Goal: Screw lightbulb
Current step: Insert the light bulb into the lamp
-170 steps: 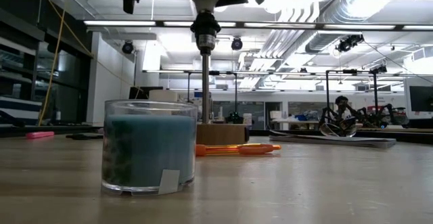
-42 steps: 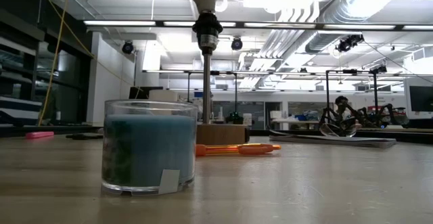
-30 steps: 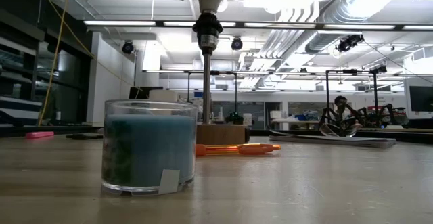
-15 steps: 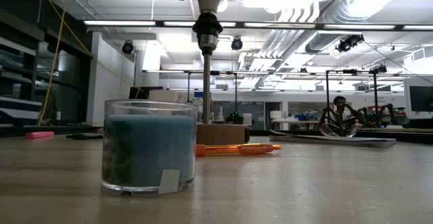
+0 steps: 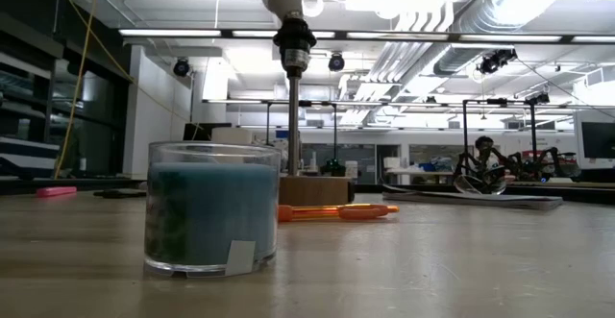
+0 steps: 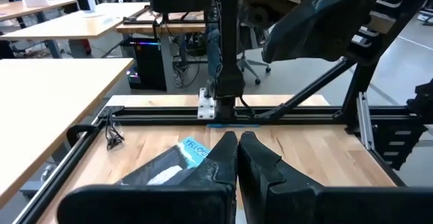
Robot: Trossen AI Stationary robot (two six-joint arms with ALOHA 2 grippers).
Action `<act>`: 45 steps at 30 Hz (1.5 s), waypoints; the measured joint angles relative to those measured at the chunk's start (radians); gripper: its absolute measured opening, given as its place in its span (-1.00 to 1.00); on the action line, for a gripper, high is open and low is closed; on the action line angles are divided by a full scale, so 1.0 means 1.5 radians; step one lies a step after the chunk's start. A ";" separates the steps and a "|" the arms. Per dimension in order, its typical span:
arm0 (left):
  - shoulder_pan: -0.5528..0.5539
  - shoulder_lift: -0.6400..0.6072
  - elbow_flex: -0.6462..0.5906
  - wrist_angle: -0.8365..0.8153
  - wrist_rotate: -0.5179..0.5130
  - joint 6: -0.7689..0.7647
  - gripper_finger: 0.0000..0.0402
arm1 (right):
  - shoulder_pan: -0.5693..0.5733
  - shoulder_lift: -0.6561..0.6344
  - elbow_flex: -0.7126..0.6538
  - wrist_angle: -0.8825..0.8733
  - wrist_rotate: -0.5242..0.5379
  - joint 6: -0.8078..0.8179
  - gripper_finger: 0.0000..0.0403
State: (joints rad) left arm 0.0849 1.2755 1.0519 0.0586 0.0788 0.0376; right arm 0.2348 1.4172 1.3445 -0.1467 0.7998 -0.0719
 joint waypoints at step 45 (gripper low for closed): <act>-0.021 -0.121 0.001 -0.269 -0.080 -0.016 -1.00 | -0.063 0.003 0.000 -0.133 -0.349 0.167 0.65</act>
State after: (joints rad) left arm 0.0528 1.0934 1.0534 -0.3449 -0.0410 0.0136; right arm 0.1408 1.4223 1.3441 -0.3460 0.2764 0.1791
